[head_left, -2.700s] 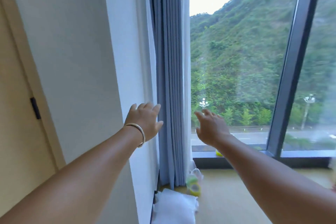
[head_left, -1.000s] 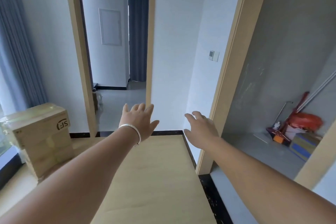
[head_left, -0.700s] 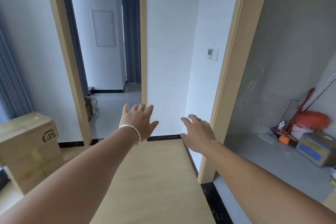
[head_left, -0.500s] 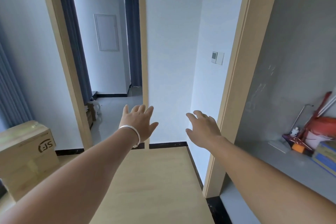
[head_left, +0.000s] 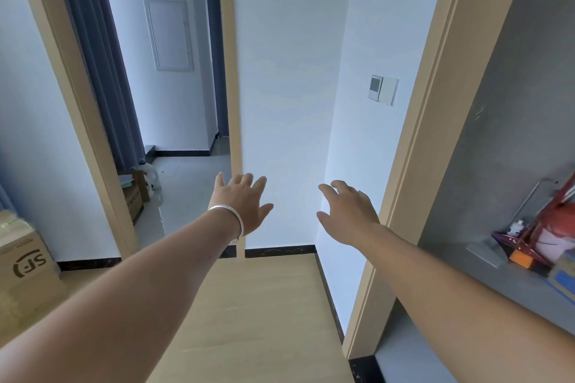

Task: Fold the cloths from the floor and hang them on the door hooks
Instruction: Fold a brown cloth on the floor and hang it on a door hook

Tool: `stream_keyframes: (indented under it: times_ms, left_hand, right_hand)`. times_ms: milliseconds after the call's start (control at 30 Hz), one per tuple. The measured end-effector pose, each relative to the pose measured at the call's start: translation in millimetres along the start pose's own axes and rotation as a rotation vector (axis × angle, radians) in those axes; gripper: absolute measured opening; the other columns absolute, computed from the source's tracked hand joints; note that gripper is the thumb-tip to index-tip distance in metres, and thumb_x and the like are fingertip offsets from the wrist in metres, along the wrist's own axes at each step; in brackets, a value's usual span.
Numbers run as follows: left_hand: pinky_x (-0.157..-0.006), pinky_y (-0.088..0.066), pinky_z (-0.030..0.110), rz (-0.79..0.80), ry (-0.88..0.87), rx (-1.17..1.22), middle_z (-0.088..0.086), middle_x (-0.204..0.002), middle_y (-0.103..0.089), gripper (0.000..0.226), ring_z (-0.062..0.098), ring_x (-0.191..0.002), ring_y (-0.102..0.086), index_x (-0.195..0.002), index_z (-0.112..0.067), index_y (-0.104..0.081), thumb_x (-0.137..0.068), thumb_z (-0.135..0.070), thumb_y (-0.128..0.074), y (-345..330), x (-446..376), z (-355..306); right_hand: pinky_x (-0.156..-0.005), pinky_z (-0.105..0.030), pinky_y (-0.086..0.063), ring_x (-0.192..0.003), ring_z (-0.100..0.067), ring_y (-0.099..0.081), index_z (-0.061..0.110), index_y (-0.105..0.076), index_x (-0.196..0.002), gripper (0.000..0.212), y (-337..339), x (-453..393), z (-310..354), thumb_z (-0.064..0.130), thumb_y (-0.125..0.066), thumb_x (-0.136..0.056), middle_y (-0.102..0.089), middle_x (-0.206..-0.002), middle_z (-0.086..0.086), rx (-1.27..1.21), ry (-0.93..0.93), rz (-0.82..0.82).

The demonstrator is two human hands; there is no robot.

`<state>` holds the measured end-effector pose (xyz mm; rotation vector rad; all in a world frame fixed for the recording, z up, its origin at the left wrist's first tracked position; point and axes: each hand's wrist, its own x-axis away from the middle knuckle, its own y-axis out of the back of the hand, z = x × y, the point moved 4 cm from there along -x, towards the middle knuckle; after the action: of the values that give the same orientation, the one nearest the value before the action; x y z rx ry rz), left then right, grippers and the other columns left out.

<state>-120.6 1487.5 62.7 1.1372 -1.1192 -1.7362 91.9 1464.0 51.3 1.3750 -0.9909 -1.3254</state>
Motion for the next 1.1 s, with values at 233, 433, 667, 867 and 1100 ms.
stream_keyframes:
  times_ms: [233,433,667,867,1100]
  left_hand:
    - [-0.112,-0.020,0.053,-0.041,-0.027,0.046,0.003,-0.144,-0.041,0.061,0.023,-0.134,-0.038,-0.145,-0.023,-0.027,-0.095,-0.059,-0.028,-44,-129,17]
    - [-0.113,-0.016,0.052,-0.021,-0.013,0.068,0.002,-0.144,-0.039,0.060,0.022,-0.135,-0.036,-0.146,-0.023,-0.025,-0.096,-0.057,-0.028,-79,-223,61]
    - [-0.114,-0.015,0.053,0.029,0.027,0.061,0.002,-0.143,-0.040,0.059,0.022,-0.134,-0.036,-0.146,-0.023,-0.024,-0.096,-0.056,-0.028,-125,-273,120]
    - [-0.115,-0.014,0.055,0.106,0.167,0.037,0.004,-0.147,-0.037,0.062,0.024,-0.136,-0.035,-0.149,-0.025,-0.021,-0.096,-0.057,-0.027,-175,-283,200]
    - [-0.116,-0.017,0.056,0.233,0.446,0.007,0.001,-0.150,-0.036,0.065,0.026,-0.139,-0.033,-0.150,-0.027,-0.018,-0.096,-0.061,-0.025,-242,-269,320]
  right_hand:
    - [-0.112,-0.040,-0.024,-0.136,-0.023,-0.033,0.025,-0.026,-0.147,0.057,-25,-116,-25,0.040,-0.044,-0.095,-0.025,-0.153,-0.003,0.043,-0.044,0.010]
    - [-0.111,-0.040,-0.026,-0.136,-0.023,-0.033,0.024,-0.026,-0.148,0.058,-41,-219,-31,0.040,-0.044,-0.095,-0.026,-0.153,-0.004,0.049,-0.074,0.020]
    - [-0.109,-0.038,-0.030,-0.135,-0.022,-0.035,0.024,-0.027,-0.147,0.057,-83,-309,-3,0.041,-0.044,-0.095,-0.028,-0.152,-0.003,0.024,-0.044,0.058]
    - [-0.107,-0.037,-0.032,-0.133,-0.022,-0.037,0.024,-0.027,-0.148,0.057,-128,-385,61,0.041,-0.044,-0.095,-0.028,-0.152,-0.002,-0.008,0.102,0.105]
    - [-0.101,-0.037,-0.037,-0.127,-0.025,-0.042,0.020,-0.032,-0.144,0.053,-187,-486,176,0.033,-0.044,-0.094,-0.034,-0.147,-0.004,-0.059,0.364,0.158]
